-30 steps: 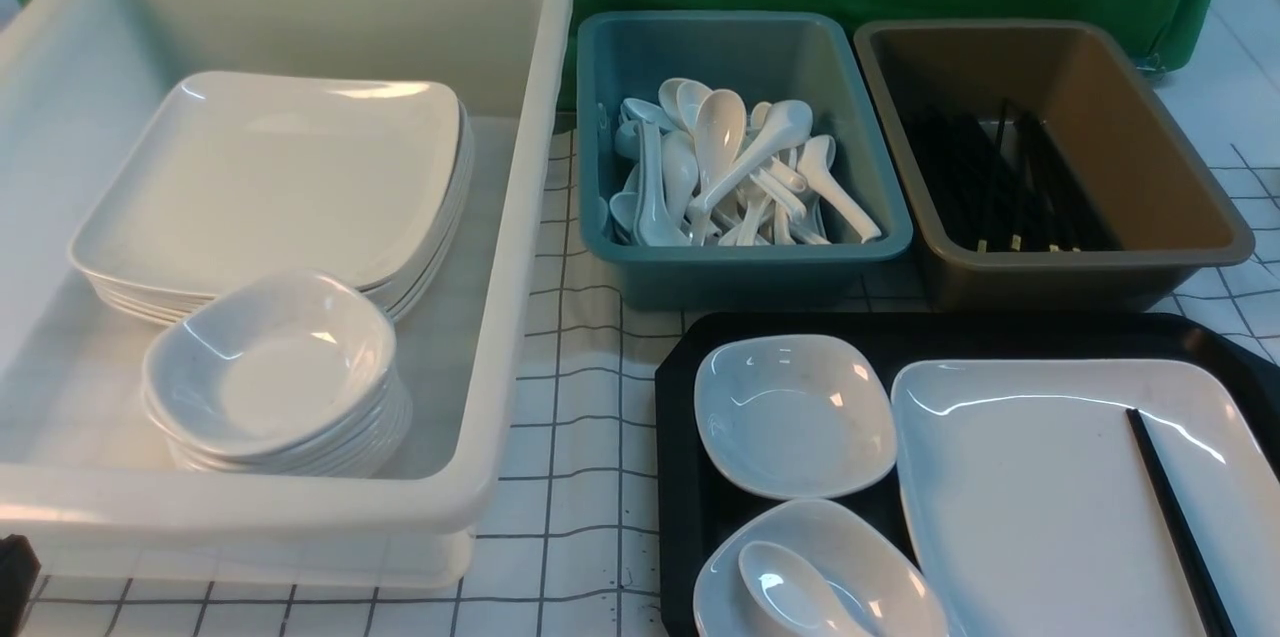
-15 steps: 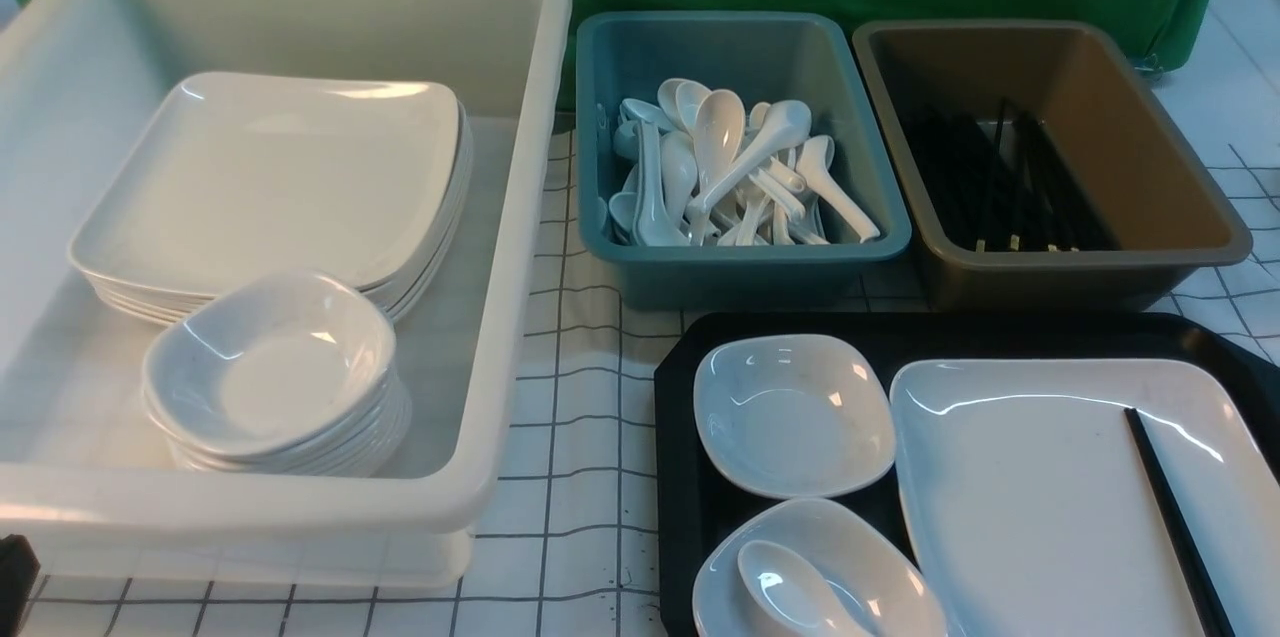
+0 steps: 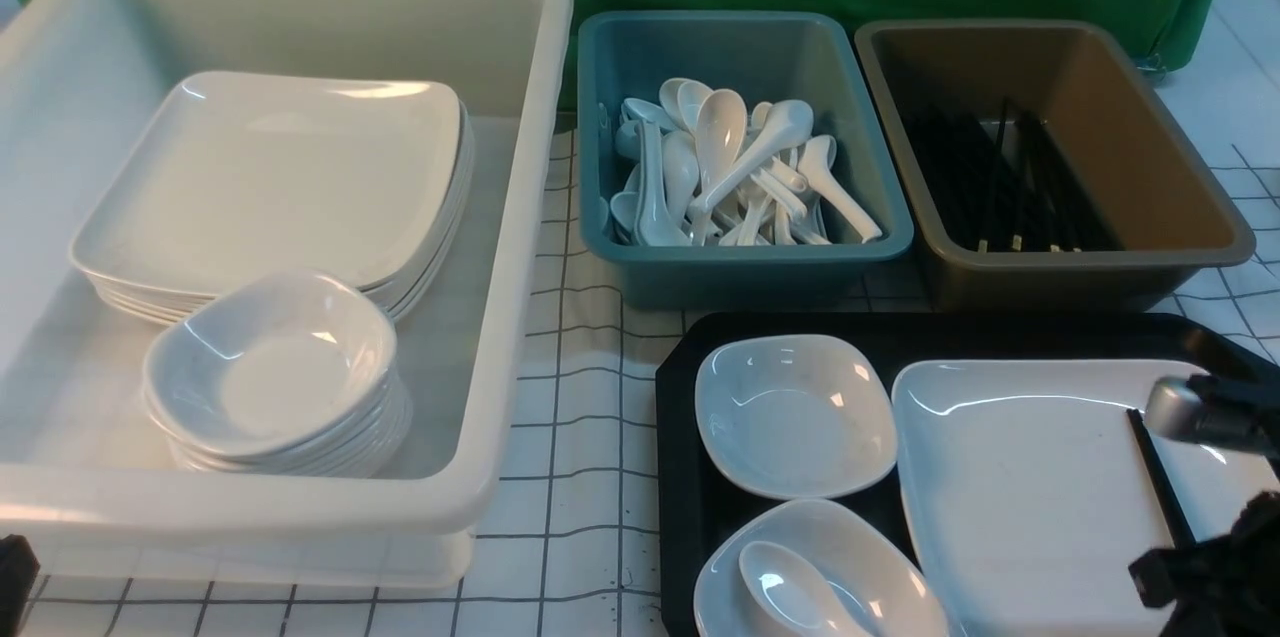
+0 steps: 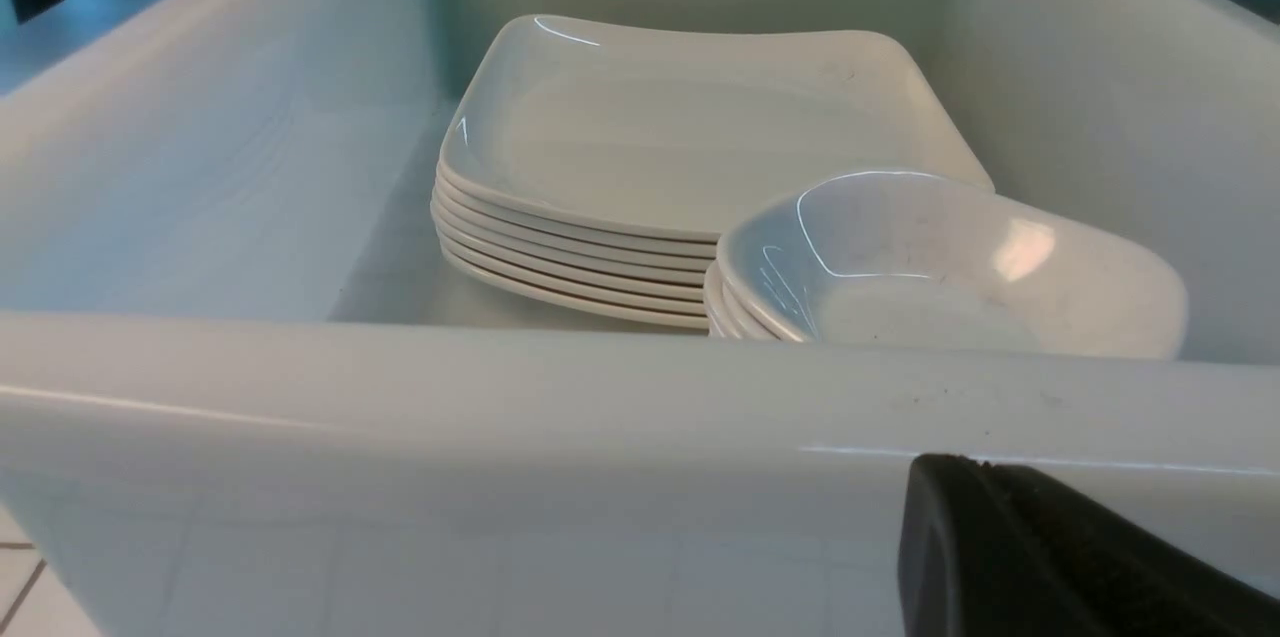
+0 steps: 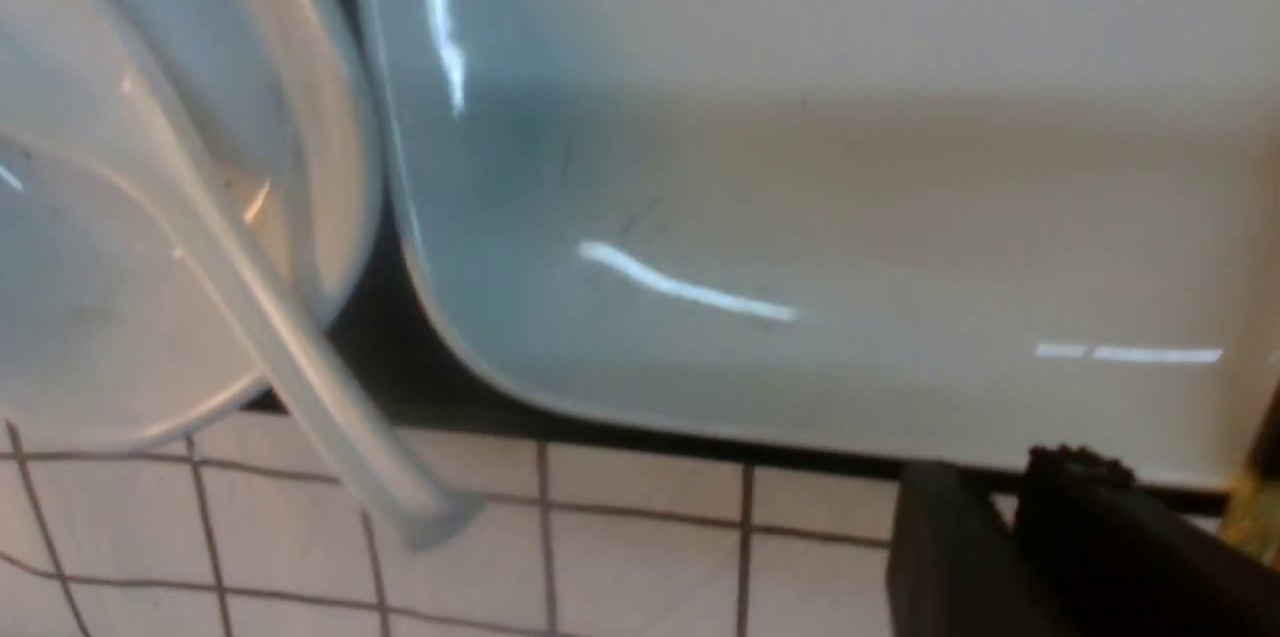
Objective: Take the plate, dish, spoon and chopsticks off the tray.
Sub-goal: Use the right arm to grab a pair of chopsticks from the plate, then use the right arm to put the chopsticks into the small storage box on the right, then use the left arm to grab a soup spoon from the plate
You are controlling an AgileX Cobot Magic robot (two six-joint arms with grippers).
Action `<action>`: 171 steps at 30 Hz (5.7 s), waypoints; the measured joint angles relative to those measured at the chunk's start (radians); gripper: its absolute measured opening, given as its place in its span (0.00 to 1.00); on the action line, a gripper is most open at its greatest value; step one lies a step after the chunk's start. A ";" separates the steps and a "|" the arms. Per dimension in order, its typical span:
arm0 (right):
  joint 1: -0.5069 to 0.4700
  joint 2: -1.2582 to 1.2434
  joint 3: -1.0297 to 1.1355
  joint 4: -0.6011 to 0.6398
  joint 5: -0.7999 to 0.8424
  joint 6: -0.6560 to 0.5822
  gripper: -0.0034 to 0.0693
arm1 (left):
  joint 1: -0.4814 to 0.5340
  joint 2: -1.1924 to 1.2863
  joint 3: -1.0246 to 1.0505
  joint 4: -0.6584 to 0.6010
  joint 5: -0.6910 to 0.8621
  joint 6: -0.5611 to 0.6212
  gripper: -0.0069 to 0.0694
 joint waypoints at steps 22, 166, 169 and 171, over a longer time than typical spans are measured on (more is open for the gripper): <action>0.000 0.333 -0.133 -0.280 -0.029 0.147 0.55 | 0.000 0.000 0.000 0.000 0.000 0.000 0.12; 0.006 -1.365 0.407 -0.170 -0.323 0.102 0.21 | -0.717 1.437 -0.892 -1.049 0.666 0.526 0.18; 0.006 -1.365 0.407 -0.170 -0.323 0.102 0.21 | -0.787 1.524 -0.957 -1.035 0.681 0.524 0.24; 0.006 -1.365 0.407 -0.170 -0.323 0.102 0.22 | -0.817 1.574 -1.011 -1.012 0.700 0.524 0.29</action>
